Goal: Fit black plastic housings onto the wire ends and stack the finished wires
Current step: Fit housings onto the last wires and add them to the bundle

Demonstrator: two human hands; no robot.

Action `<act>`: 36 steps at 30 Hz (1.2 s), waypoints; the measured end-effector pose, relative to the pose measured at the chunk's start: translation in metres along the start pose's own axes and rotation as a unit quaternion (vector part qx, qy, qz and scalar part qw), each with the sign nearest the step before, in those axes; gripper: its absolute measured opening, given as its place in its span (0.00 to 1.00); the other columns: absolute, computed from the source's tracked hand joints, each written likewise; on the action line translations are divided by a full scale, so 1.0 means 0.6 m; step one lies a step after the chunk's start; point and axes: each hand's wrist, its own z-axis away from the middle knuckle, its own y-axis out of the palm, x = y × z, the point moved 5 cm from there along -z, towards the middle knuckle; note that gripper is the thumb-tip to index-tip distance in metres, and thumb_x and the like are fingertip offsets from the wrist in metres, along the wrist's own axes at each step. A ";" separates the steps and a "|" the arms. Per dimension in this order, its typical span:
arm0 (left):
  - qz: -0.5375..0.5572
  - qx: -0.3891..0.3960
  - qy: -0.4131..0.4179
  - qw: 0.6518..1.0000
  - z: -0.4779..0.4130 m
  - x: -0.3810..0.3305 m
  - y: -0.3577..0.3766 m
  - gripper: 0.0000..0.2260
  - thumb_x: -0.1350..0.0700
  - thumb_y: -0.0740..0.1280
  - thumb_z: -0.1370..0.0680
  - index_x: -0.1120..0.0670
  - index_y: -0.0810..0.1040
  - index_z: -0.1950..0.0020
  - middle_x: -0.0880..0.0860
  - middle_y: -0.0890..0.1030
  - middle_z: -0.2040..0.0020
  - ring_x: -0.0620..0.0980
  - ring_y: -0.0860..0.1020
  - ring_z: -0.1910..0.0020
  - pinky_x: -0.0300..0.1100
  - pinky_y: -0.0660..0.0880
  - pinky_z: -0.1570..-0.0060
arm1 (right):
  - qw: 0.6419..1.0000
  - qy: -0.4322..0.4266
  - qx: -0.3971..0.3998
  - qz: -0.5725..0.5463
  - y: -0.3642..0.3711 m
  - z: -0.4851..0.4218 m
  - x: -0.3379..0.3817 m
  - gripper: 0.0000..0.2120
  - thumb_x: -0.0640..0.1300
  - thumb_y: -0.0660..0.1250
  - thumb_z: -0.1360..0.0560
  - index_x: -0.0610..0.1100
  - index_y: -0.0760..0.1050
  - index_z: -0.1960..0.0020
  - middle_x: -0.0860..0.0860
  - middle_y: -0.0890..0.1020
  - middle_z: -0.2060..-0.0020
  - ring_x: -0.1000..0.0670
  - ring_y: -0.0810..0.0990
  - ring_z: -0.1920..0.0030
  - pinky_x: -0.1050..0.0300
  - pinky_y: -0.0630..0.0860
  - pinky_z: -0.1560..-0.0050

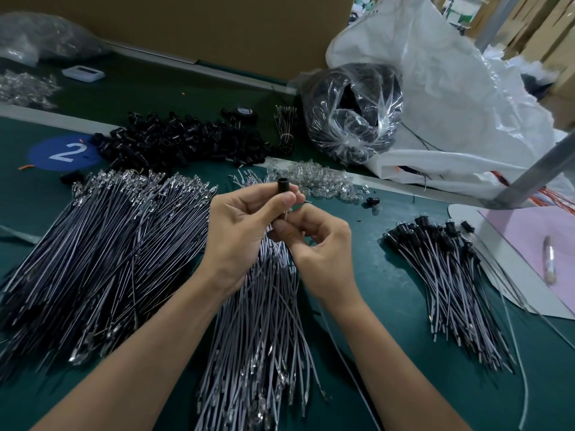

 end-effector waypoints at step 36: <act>-0.057 -0.072 -0.122 0.988 -0.022 0.023 -0.044 0.09 0.61 0.72 0.26 0.58 0.79 0.47 0.56 0.86 0.57 0.45 0.80 0.71 0.32 0.68 0.78 | 0.890 0.073 0.126 0.432 -0.017 -0.128 -0.046 0.11 0.35 0.62 0.22 0.37 0.81 0.45 0.41 0.84 0.50 0.43 0.81 0.50 0.48 0.78 0.44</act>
